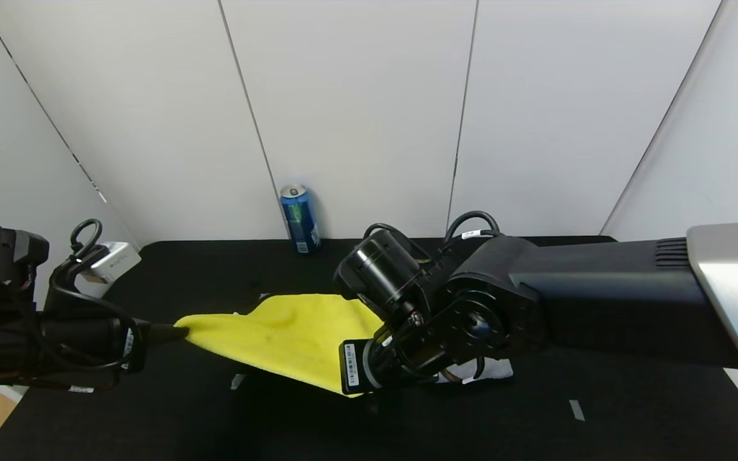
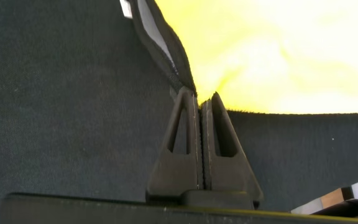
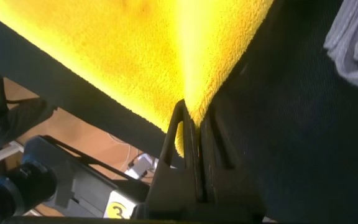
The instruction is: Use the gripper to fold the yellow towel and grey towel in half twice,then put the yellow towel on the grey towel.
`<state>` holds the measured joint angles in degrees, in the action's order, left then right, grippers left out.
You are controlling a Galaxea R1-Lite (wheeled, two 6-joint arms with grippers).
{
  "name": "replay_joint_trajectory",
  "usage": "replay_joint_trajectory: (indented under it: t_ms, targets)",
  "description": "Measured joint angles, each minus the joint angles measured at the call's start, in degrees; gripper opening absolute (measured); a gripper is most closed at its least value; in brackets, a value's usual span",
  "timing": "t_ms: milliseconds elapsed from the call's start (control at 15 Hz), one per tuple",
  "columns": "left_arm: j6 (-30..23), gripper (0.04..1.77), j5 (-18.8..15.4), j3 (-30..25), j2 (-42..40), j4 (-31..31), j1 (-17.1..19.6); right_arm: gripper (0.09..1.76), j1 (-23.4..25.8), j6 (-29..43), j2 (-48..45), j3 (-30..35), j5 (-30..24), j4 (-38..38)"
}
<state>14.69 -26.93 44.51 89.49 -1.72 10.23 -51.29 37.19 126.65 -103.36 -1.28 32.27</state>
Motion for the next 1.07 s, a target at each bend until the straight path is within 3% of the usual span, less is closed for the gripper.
replay_joint_trajectory:
  t_ms: [467, 1067]
  targets:
    - [0.02, 0.10, -0.11, -0.57, -1.26, -0.22, 0.05, 0.14, -0.43, 0.38, -0.57, -0.27, 0.00, 0.30]
    - [0.94, 0.10, -0.09, 0.61, 5.81, -2.71, -0.06, 0.14, 2.26, 0.24, 1.99, -3.41, -0.06, -0.35]
